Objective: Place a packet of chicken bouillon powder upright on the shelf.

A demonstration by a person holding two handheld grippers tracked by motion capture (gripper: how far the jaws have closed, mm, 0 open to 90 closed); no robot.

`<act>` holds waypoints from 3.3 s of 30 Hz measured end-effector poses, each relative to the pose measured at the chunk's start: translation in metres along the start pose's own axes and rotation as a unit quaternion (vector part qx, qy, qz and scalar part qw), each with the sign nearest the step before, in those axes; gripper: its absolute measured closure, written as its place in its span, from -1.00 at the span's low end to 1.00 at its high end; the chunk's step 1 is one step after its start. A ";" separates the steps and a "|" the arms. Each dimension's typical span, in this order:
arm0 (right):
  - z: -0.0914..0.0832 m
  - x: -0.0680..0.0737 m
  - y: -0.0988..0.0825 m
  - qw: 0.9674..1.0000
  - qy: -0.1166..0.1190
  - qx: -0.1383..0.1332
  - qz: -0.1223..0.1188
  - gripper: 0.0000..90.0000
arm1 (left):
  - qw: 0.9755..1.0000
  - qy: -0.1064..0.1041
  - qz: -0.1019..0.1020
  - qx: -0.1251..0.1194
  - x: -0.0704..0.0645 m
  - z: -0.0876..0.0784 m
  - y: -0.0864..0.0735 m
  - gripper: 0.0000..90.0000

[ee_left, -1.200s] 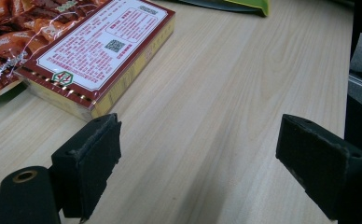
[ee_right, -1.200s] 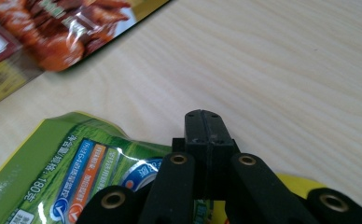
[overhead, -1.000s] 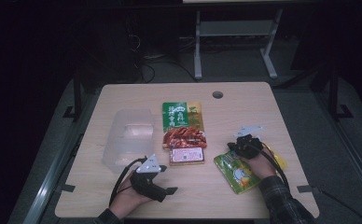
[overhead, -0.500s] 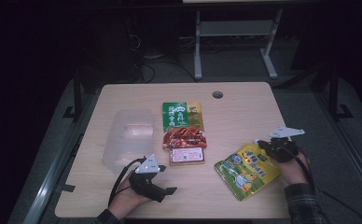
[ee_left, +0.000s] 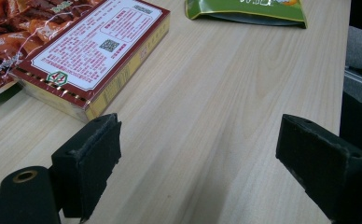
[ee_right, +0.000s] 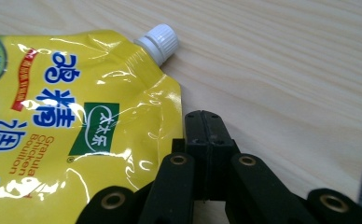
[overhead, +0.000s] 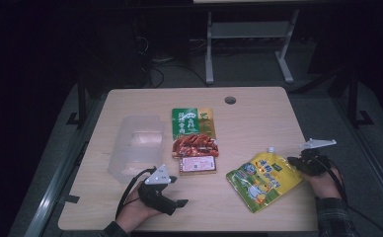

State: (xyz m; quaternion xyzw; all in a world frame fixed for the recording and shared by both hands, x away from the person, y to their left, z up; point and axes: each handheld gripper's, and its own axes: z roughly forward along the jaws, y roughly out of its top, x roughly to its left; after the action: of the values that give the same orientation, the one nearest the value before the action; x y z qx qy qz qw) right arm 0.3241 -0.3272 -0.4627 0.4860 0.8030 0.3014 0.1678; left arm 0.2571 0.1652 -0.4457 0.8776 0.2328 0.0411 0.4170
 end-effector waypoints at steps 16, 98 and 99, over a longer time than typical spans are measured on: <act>0.003 0.048 0.005 0.996 0.079 0.010 -0.042 1.00 | 1.000 -0.002 0.004 0.000 -0.002 0.000 0.001 -0.71; -0.033 0.131 -0.021 0.981 0.159 0.001 -0.114 0.92 | 0.997 -0.073 -0.016 0.017 -0.001 0.082 0.078 0.93; -0.034 0.130 -0.020 0.981 0.160 -0.003 -0.111 0.85 | 0.997 -0.069 -0.015 0.012 0.000 0.078 0.080 0.93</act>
State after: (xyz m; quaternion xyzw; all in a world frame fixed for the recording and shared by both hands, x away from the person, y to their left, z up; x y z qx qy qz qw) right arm 0.2302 -0.2306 -0.4470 0.3390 0.8676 0.3569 0.0709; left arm 0.3081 0.0660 -0.4364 0.8797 0.2172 -0.0287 0.4220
